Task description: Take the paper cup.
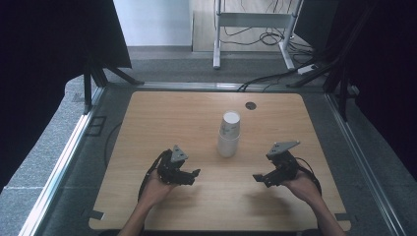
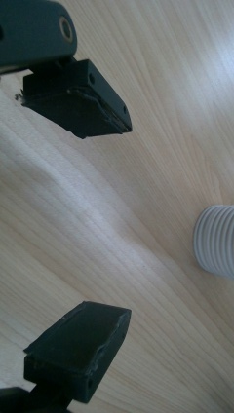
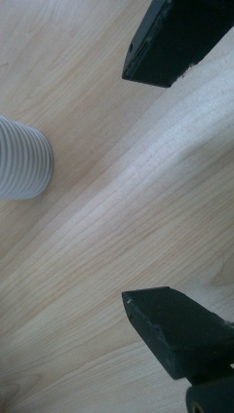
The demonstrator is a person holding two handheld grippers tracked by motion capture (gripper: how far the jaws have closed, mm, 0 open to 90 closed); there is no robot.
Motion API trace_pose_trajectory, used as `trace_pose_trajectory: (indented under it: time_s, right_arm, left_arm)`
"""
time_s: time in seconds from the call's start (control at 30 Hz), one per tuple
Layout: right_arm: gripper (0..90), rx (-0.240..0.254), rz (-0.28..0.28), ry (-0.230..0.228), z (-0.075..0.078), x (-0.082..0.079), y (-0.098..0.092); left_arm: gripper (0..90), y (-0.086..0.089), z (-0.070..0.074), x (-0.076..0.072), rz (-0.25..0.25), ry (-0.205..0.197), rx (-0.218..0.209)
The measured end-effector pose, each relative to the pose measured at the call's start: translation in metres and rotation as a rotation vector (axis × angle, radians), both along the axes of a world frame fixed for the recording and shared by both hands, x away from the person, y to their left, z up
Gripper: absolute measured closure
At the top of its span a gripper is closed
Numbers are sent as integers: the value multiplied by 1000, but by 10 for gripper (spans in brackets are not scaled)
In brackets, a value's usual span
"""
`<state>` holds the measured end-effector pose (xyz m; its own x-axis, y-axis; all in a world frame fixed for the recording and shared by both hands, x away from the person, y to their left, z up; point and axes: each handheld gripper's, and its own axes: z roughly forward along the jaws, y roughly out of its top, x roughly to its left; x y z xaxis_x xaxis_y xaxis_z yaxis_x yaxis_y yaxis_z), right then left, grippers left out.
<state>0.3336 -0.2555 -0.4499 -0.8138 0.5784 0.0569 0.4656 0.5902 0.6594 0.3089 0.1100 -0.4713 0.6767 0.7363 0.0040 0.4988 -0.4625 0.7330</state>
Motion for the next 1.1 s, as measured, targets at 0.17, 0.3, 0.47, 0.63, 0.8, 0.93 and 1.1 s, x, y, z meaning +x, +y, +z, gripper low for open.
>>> trace_pose_trajectory:
  time_s: [0.17,0.3,0.47,0.63,0.8,0.93,1.1]
  right_arm:
    - [24,-11,-7,11,7,7,1]
    - [37,-17,-10,24,12,12,3]
    - [45,-28,-8,23,18,17,7]
    - [46,-41,3,25,25,21,12]
    - [49,-30,5,35,30,27,13]
    - [52,-29,7,42,34,33,15]
    - [52,-48,10,41,40,39,17]
  left_arm:
    - [129,-5,3,5,-9,-3,9]
    - [129,-9,5,8,-15,-3,21]
    - [129,-12,9,13,-26,-1,11]
    - [129,-14,10,18,-43,-1,7]
    - [128,-17,11,24,-55,3,-1]
    - [128,-19,12,29,-59,11,-22]
    - [129,-21,13,37,-65,13,-39]
